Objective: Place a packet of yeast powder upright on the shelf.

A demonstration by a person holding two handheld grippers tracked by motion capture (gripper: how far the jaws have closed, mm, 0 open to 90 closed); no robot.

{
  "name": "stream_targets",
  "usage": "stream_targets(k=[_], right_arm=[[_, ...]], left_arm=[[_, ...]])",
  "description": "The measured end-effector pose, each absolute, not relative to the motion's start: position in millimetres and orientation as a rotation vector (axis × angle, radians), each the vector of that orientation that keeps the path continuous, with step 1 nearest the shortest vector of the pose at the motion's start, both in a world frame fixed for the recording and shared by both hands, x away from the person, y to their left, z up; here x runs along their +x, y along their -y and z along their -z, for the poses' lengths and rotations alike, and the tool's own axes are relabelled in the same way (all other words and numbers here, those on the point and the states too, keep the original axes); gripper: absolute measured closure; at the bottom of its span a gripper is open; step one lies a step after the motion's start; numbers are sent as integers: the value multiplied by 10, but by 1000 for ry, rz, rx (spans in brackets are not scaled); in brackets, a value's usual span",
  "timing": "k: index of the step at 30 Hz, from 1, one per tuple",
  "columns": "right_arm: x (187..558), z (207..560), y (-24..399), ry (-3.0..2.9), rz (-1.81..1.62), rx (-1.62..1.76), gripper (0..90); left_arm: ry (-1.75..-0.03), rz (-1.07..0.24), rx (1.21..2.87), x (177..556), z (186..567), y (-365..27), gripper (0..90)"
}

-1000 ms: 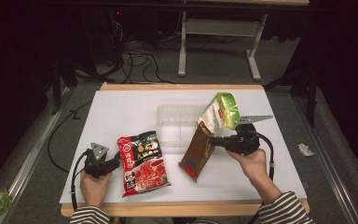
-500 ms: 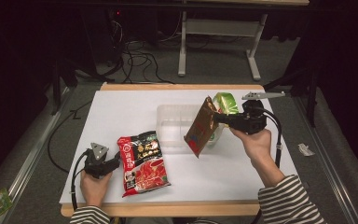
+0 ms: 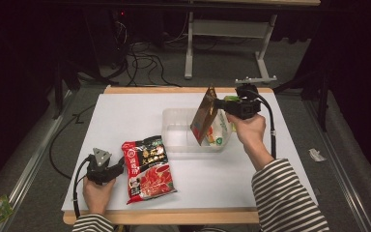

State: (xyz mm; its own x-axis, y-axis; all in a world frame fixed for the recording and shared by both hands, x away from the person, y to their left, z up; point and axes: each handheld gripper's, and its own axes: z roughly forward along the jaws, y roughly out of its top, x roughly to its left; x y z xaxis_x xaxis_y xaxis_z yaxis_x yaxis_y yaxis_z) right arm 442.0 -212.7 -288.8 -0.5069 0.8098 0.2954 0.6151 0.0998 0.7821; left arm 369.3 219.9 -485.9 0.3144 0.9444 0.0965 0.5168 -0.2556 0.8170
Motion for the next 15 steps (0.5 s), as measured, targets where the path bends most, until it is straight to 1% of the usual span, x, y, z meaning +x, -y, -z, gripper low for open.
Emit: stream_targets(k=[5,10,15], right_arm=[[4551,2974,1987,-2128,-1302,1461,900],[4605,3064,1934,-2108,-1269,1480,900],[4656,3227,1918,-2098,-1266,1508,900]], left_arm=[[-1291,-792,1898,3691,4857,-2200,351],[-1291,-795,1894,3688,4858,-2197,350],[-1290,-799,1894,3686,4858,-2195,350]])
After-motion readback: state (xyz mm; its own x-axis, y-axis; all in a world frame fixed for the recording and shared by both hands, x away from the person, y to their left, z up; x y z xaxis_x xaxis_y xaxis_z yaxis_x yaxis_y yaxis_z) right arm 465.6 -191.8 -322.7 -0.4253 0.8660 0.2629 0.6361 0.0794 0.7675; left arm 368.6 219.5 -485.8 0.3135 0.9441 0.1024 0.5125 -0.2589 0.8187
